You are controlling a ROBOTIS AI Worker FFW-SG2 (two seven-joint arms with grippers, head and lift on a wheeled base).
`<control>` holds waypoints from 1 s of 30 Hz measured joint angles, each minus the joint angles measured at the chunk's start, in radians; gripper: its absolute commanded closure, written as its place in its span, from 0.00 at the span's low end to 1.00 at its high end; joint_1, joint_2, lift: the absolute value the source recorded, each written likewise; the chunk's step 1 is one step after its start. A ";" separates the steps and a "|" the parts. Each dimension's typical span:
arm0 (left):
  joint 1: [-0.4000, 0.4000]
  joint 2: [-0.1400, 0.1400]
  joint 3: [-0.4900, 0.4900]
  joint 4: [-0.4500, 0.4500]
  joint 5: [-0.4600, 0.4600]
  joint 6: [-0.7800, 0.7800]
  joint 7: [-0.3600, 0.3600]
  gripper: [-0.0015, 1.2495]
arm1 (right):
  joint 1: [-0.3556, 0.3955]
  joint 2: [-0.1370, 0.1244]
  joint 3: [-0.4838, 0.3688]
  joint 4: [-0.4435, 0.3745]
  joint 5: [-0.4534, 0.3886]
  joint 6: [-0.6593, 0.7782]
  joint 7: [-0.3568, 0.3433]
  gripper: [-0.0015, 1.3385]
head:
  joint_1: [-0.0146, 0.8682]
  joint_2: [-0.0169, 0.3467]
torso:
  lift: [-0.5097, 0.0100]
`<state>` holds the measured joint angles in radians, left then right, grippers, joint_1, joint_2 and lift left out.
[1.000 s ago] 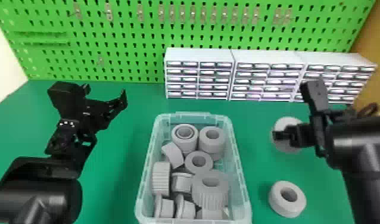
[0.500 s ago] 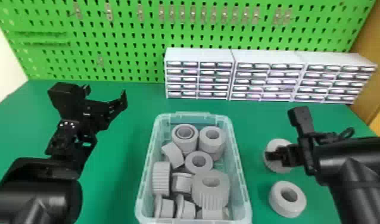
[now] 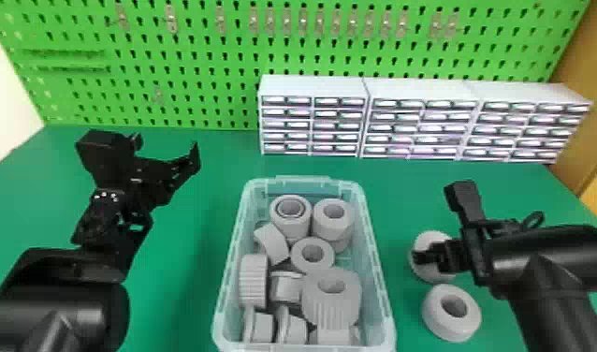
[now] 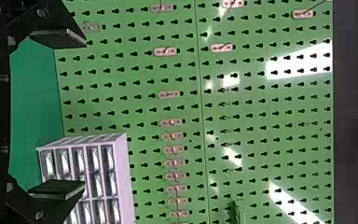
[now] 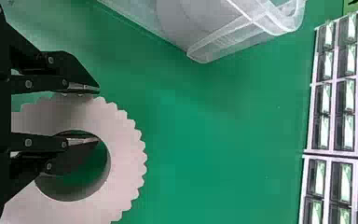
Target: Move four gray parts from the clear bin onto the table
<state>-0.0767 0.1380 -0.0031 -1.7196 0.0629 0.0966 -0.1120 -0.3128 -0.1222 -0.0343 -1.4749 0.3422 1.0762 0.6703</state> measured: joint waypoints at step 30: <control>-0.001 0.000 -0.001 0.000 0.000 0.000 0.000 0.17 | 0.000 0.004 0.005 0.005 0.019 -0.017 0.000 0.47 | 0.78 0.14 | 0.89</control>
<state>-0.0780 0.1380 -0.0041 -1.7196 0.0629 0.0966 -0.1120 -0.3130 -0.1181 -0.0291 -1.4695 0.3607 1.0588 0.6703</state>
